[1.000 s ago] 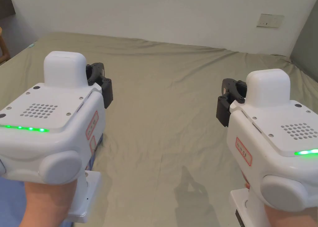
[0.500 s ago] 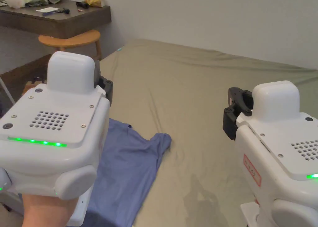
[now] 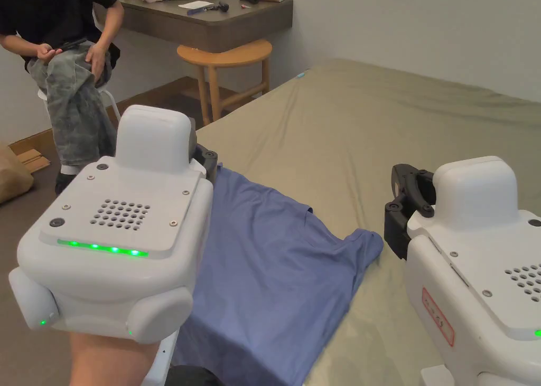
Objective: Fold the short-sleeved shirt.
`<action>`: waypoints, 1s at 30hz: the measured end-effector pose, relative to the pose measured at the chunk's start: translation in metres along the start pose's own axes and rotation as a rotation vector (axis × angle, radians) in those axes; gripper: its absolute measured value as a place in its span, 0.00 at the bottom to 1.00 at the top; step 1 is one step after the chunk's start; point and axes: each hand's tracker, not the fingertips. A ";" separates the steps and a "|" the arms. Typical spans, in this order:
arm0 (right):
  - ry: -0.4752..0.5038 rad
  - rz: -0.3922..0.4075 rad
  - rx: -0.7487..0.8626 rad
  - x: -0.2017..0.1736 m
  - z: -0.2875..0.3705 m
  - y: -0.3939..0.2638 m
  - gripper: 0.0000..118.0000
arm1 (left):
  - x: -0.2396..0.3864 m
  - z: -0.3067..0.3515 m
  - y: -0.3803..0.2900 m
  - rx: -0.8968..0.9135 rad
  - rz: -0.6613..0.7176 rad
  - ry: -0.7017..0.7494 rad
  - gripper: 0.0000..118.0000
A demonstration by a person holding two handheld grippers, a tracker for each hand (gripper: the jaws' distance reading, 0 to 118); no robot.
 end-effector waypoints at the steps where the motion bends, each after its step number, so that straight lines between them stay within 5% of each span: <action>1: -0.003 0.007 -0.007 0.001 -0.002 -0.001 0.01 | 0.001 -0.006 -0.005 -0.017 -0.001 -0.009 0.00; 15: -0.096 0.006 -0.157 0.041 -0.045 -0.041 0.01 | 0.052 -0.198 -0.149 -0.593 0.034 -0.251 0.00; 20: -0.142 0.003 -0.218 0.064 -0.058 -0.062 0.01 | 0.079 -0.264 -0.220 -0.846 0.011 -0.248 0.29; 22: -0.157 -0.007 -0.240 0.072 -0.060 -0.070 0.01 | 0.085 -0.280 -0.243 -0.897 0.057 -0.267 0.67; 23: -0.163 -0.009 -0.250 0.075 -0.061 -0.073 0.01 | 0.089 -0.286 -0.252 -0.927 0.063 -0.260 0.96; 30: -0.192 -0.023 -0.303 0.088 -0.061 -0.093 0.01 | 0.105 -0.296 -0.283 -0.946 -0.005 -0.242 0.98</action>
